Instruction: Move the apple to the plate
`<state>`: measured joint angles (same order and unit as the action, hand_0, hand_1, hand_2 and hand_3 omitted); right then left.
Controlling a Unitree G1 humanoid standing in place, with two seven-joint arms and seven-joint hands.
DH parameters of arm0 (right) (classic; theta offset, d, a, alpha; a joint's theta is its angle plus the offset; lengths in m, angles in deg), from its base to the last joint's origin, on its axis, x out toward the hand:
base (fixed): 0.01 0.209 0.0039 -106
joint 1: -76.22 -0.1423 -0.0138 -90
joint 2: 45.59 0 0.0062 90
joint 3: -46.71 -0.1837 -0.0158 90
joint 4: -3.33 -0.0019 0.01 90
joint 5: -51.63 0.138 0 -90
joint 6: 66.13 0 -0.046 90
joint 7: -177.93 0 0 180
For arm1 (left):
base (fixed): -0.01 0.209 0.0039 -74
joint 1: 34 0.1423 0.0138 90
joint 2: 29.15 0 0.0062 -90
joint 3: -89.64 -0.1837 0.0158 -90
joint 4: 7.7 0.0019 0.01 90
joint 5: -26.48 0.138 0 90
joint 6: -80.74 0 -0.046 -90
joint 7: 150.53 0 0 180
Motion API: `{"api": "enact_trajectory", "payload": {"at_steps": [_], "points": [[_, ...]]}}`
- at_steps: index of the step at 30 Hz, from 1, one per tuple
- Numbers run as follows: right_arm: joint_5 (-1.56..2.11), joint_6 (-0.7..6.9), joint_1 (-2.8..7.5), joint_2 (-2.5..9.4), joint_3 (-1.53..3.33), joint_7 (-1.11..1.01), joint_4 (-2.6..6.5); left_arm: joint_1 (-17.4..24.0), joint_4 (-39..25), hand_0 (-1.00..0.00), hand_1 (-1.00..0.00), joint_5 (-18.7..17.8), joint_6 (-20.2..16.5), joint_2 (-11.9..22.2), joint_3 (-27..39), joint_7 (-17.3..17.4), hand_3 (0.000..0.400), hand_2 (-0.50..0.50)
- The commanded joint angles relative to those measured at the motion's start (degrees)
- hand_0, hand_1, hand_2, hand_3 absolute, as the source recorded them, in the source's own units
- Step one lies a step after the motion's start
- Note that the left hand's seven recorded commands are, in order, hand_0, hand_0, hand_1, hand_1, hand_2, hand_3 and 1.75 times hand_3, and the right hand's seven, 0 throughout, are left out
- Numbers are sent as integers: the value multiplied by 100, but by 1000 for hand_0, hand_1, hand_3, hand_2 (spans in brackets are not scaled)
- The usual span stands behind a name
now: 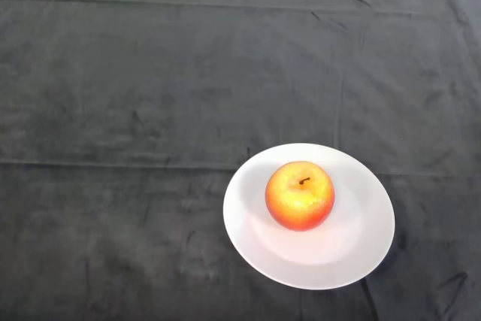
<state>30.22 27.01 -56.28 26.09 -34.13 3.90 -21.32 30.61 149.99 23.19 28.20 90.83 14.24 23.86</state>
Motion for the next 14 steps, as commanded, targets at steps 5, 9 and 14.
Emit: {"api": "enact_trajectory", "payload": {"at_steps": [5,9,14], "points": [[27,-47,81,-38,-55,-13,148,139,33,0,0,3,-80,323,201,-68,0,0],[28,-49,80,-38,-55,-13,150,142,23,0,0,10,-87,320,214,-58,0,0],[28,-50,79,-38,-54,-12,152,141,13,0,0,20,-94,313,229,-50,0,0]]}}
